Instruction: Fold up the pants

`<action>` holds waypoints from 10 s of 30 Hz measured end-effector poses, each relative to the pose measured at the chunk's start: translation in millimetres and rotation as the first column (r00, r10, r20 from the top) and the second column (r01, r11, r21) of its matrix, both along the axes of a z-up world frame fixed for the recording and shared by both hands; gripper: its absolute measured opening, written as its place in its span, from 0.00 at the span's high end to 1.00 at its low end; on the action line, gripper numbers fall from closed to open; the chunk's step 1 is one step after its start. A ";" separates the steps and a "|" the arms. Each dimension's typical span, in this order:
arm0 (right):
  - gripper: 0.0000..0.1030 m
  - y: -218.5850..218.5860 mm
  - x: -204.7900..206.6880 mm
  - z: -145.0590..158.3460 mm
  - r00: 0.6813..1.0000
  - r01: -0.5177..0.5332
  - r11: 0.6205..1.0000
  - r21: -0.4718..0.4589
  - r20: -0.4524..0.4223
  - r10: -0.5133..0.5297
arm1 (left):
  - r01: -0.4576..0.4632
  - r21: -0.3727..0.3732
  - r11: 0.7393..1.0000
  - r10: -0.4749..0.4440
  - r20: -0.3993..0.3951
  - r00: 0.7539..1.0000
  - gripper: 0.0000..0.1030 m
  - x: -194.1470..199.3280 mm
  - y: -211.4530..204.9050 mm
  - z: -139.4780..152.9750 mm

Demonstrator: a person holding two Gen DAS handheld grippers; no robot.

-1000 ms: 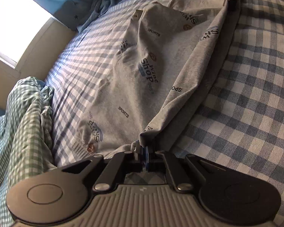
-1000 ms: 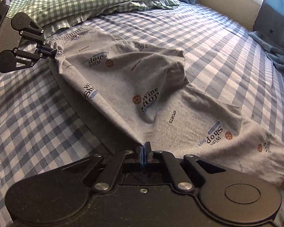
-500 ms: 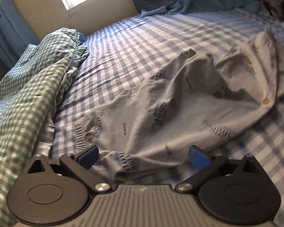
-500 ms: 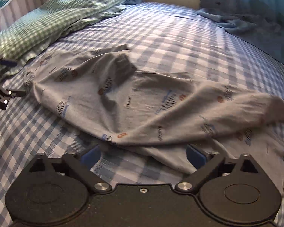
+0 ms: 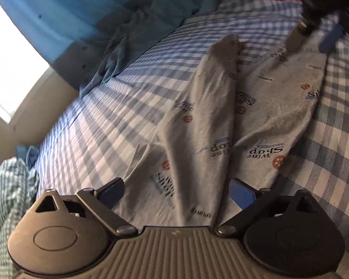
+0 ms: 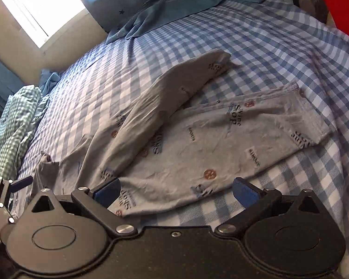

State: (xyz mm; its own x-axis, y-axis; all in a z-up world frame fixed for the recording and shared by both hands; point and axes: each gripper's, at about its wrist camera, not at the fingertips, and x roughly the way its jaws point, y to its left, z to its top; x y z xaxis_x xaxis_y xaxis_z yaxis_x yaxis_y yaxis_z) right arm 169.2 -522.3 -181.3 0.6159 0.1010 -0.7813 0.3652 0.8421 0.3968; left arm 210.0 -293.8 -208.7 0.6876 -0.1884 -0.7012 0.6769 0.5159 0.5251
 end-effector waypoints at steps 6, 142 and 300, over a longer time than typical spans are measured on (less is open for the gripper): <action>0.26 -65.3 53.1 -11.8 0.998 -0.048 0.996 0.078 0.047 0.044 | 0.013 0.138 0.990 -0.008 -0.042 0.999 0.80 3.5 -43.1 -37.3; 1.00 232.0 317.3 -63.5 0.911 -0.395 0.789 0.471 0.087 0.404 | -0.393 -0.155 0.906 0.337 -0.296 0.894 0.16 222.6 356.7 -24.1; 0.97 121.2 -19.5 50.4 0.932 -0.224 0.814 -0.536 0.127 0.340 | -0.588 -0.317 0.744 0.005 -0.877 0.480 0.96 139.6 -13.1 67.4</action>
State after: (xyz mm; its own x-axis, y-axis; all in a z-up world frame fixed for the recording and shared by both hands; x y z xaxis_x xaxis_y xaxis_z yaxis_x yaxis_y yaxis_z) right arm 149.8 -401.1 -130.8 0.7743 -0.0761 -0.6282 0.0381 0.9965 -0.0738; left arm 349.6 -306.9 -141.3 -0.0160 -0.6050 -0.7961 0.3634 0.7382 -0.5683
